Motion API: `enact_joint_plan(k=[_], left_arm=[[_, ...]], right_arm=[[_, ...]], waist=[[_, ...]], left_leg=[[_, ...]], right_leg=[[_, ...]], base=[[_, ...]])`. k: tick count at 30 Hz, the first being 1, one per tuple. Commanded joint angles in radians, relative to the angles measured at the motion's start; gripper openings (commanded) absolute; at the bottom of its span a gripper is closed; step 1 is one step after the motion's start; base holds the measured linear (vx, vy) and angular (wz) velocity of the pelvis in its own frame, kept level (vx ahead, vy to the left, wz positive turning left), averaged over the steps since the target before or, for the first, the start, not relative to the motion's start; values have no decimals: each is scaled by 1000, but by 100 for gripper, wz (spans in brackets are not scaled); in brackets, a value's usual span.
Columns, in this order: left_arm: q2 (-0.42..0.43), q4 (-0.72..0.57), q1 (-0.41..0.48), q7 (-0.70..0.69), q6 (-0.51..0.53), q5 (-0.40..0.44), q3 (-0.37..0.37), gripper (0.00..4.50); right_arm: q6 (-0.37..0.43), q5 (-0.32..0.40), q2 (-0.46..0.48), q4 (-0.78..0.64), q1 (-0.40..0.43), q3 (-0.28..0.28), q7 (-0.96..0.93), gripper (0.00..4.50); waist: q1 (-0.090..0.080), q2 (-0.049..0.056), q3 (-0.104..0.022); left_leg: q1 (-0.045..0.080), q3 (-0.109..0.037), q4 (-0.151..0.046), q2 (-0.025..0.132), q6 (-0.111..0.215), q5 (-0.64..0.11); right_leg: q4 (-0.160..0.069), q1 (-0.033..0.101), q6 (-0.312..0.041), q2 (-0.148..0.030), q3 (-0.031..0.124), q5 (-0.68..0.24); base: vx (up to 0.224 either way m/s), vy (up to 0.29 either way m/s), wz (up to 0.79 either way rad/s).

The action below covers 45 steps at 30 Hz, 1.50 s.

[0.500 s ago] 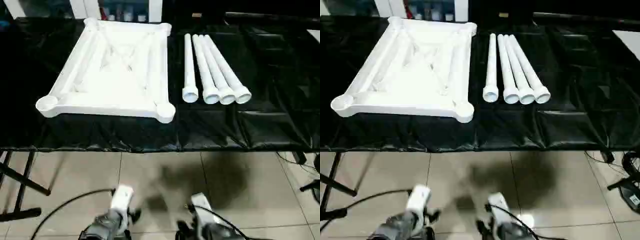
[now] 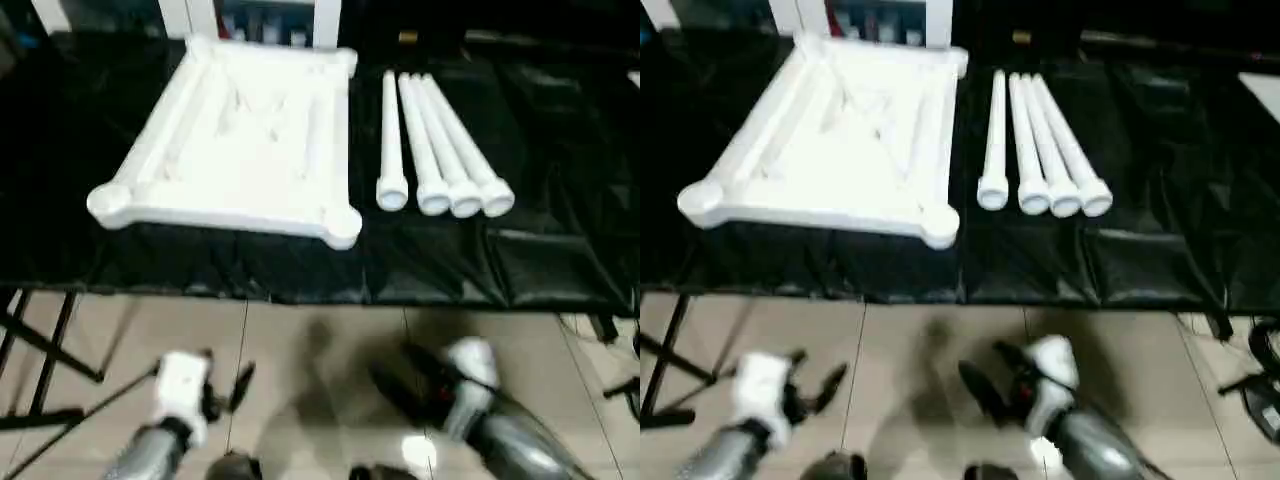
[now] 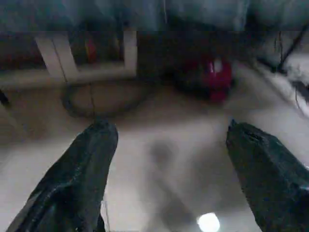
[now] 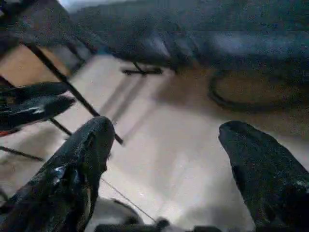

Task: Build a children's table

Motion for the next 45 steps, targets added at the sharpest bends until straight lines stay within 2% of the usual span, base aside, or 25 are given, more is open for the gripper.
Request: enact_joint_plan(k=[1,7,10,12,14,18,19,20,21,23,24,25,26,29,31,32,33,34,36,37,39,41,42,43,45], left_arm=[[8,-225,-18,41,97,6,8,406],[11,-333,-190,108,247,11,59,406],[7,-309,-249,133,281,9,67,406],[-6,-287,-290,165,298,30,51,406],[-31,-280,-327,207,334,56,32,406],[-58,-281,-355,228,382,78,-1,406],[-72,-247,-381,235,386,86,-16,406],[-79,-231,-390,238,381,89,-23,406],[-83,-210,-404,238,378,95,-33,406],[-91,-196,-424,240,379,100,-49,406],[-93,-187,-442,236,379,96,-52,406],[-92,-171,-460,231,371,91,-51,406],[-92,-132,-499,226,356,94,-55,406],[-90,-100,-540,213,360,102,-69,406],[-80,-91,-563,194,365,103,-76,406],[-78,-99,-565,188,371,106,-83,406],[-78,-100,-565,188,371,107,-84,406],[-79,-101,-571,182,368,108,-89,406],[-76,-98,-576,177,365,108,-92,406],[-74,-100,-576,165,367,99,-98,406],[-78,-93,-569,147,365,80,-104,406],[-81,-100,-558,138,372,67,-106,406],[-76,-118,-544,135,370,73,-120,406],[-74,-125,-539,133,370,73,-124,406],[-60,-142,-518,120,383,79,-136,406]], right_arm=[[59,86,1,-165,-51,-70,-85,395],[153,50,101,-168,-248,-198,-364,395],[148,-21,106,-167,-283,-175,-368,395],[159,-25,101,-164,-307,-141,-371,395],[182,-29,96,-165,-332,-100,-388,395],[221,-41,103,-188,-353,-69,-422,395],[238,-50,122,-180,-366,-71,-451,395],[248,-59,127,-170,-370,-79,-471,395],[260,-52,135,-158,-374,-91,-482,395],[278,-69,138,-146,-380,-104,-495,395],[282,-93,142,-133,-390,-106,-516,395],[277,-101,147,-122,-398,-107,-525,395],[268,-124,140,-105,-413,-105,-544,395],[270,-146,124,-115,-418,-114,-580,395],[278,-124,138,-140,-394,-132,-595,395],[279,-127,136,-151,-373,-136,-597,395],[279,-127,136,-152,-372,-136,-597,395],[278,-136,137,-152,-360,-134,-599,395],[279,-146,139,-149,-360,-133,-603,395],[283,-144,145,-143,-364,-133,-600,395],[281,-138,149,-127,-374,-126,-582,395],[273,-149,134,-119,-377,-104,-556,395],[275,-150,120,-123,-381,-87,-534,395],[278,-148,116,-126,-383,-83,-528,395],[287,-142,88,-136,-389,-61,-482,395]], waist=[[4,12,-56],[-11,9,-53],[-12,5,-51],[-11,-7,-67],[15,9,-94],[-9,26,-108],[-49,51,-123],[-65,30,-125],[-54,28,-128],[-47,19,-118],[-49,-9,-113],[-45,-34,-110],[4,-64,-109],[0,-38,-103],[-3,-19,-94],[-7,39,-89],[-22,43,-75],[-70,81,-70],[-87,90,-121],[-99,92,-124],[-103,82,-119],[-80,12,-125],[-42,-67,-167],[-6,-54,-164],[-13,-53,-163]], left_leg=[[15,-28,-82,54,48,-230],[73,-21,-77,21,-44,-526],[106,-19,-67,1,-21,-598],[77,-23,-82,2,-2,-520],[-19,-50,-67,-34,176,-225],[25,-98,-38,-68,375,56],[204,-164,-46,7,430,111],[268,-264,-52,114,523,126],[274,-272,-37,130,557,200],[220,-211,-52,100,544,246],[179,-141,-61,24,460,184],[159,-91,-47,-39,394,85],[64,-61,121,-165,230,-215],[-31,-133,201,-100,63,-83],[-32,-135,177,-81,57,-22],[-17,-129,54,-45,76,48],[4,-116,10,-36,83,6],[36,-174,-73,15,55,-361],[162,-275,-98,91,147,-578],[167,-268,-66,70,267,-410],[162,-156,-52,94,239,-60],[104,-25,22,3,215,269],[-4,-18,99,-115,177,28],[-49,-77,195,-117,127,-131],[-80,-137,196,-136,90,-64]], right_leg=[[-72,27,-180,-71,41,-68],[-121,9,-75,-41,15,-608],[-155,31,-50,-29,-1,-752],[-147,86,-58,-36,3,-667],[-172,191,-32,-94,-40,-512],[-167,218,-82,-24,-137,-225],[-65,90,-89,21,-131,-183],[61,-13,-33,-5,-94,-255],[95,-54,2,-23,-76,-235],[134,-98,58,-43,-41,-85],[58,-80,3,-45,-21,71],[-14,-40,-21,-52,3,108],[-129,112,-110,-163,184,-308],[-101,177,-361,-175,170,-345],[-125,160,-392,-168,129,-322],[-138,139,-320,-98,31,-433],[-150,134,-275,-71,-4,-475],[-55,108,-169,23,-67,-444],[97,17,-50,8,-47,-199],[121,-26,17,5,-50,-113],[122,-81,44,-22,-50,24],[-1,-74,9,-78,-5,350],[-50,62,89,-121,139,383],[-62,71,-36,-204,251,638],[8,89,-99,-194,166,1160]], base=[[0,0,0],[0,0,0],[0,0,0],[79,28,-12],[130,55,15],[161,54,57],[272,69,80],[309,-2,55],[207,-64,15],[154,-66,9],[133,-77,-1],[133,-77,-1],[192,-70,23],[181,-28,11],[167,22,2],[162,42,0],[167,127,-5],[167,127,-5],[209,118,3],[221,82,7],[197,41,-19],[180,13,-49],[152,23,-51],[152,23,-51],[85,48,-52]])
